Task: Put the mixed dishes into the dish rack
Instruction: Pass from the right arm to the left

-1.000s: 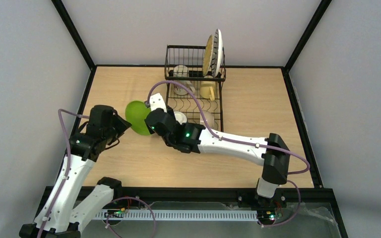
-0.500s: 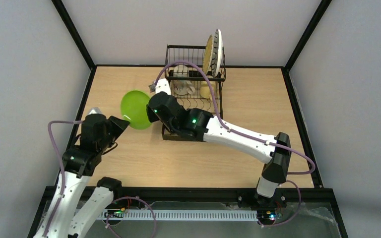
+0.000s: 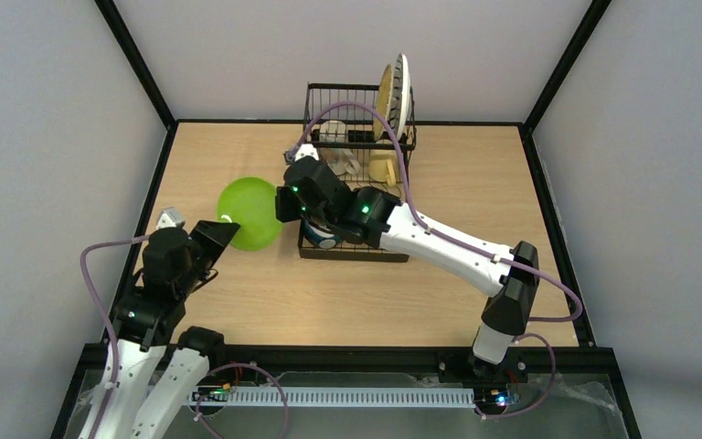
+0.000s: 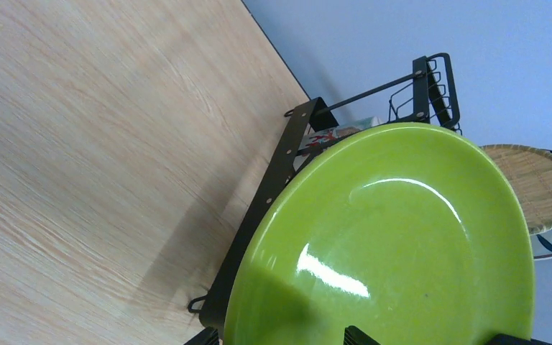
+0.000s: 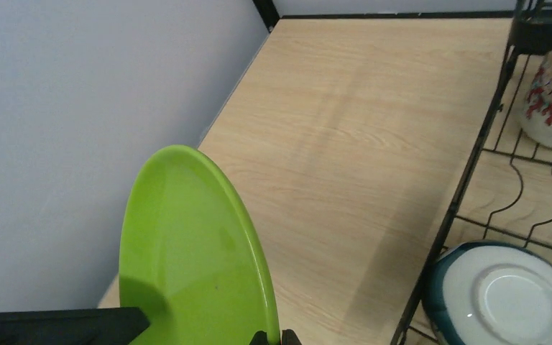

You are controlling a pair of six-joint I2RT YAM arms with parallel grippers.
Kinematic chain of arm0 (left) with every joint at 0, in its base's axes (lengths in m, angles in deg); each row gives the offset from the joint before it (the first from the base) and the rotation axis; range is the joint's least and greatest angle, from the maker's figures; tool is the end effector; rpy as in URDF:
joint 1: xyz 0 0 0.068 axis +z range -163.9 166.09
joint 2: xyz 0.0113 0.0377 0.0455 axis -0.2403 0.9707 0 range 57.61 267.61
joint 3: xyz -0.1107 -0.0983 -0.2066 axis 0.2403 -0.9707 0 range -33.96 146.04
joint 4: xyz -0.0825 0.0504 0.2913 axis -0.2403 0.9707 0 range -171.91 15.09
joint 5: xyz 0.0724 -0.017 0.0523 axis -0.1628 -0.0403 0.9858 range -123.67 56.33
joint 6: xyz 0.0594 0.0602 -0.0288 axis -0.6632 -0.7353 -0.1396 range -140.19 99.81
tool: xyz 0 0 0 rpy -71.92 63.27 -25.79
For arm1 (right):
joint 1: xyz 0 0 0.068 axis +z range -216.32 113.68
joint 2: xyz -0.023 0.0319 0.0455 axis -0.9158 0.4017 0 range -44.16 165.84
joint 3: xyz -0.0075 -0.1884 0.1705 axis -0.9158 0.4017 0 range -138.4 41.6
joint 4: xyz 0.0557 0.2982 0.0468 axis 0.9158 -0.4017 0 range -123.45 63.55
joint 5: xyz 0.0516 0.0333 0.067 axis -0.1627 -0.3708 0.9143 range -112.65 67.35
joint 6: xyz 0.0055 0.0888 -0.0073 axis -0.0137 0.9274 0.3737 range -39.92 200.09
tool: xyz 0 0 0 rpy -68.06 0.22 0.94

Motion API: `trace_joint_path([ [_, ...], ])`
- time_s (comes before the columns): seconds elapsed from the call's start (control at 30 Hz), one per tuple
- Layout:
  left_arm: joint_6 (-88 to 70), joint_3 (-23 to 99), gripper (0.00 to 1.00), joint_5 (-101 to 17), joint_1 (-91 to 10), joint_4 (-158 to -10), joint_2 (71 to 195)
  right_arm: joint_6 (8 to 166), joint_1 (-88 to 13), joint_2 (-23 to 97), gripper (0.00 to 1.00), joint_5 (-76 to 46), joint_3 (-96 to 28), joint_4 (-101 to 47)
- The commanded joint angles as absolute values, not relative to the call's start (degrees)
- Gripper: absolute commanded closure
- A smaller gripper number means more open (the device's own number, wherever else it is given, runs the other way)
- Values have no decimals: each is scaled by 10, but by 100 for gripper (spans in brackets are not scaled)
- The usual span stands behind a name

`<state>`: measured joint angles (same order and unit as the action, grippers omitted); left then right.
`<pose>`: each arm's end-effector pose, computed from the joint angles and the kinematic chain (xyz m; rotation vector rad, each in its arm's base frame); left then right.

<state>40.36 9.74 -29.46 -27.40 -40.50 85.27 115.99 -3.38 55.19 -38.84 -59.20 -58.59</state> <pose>0.2027 -0.0427 0.2999 -0.8801 1.8994 -0.7356 0.2384 0.4178 0.3456 -0.3355 2.1458 0.7359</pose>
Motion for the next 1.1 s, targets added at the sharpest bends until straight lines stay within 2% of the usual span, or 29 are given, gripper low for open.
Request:
trace_joint_path([
  [0.0, 421, 81, 1, -306, -275, -430, 844, 1191, -45, 520, 100, -334, -618, -597],
  [0.47, 442, 61, 1, -294, -275, -459, 815, 1240, -82, 521, 100, -203, -604, -590],
  [0.83, 444, 41, 1, -319, -275, -520, 820, 1244, -92, 553, 100, -144, -602, -586],
  [0.97, 434, 45, 13, -325, -275, -539, 828, 1244, -97, 567, 100, -120, -604, -582],
  [1.07, 415, 57, 27, -335, -275, -550, 848, 1240, -99, 578, 100, -99, -609, -576],
])
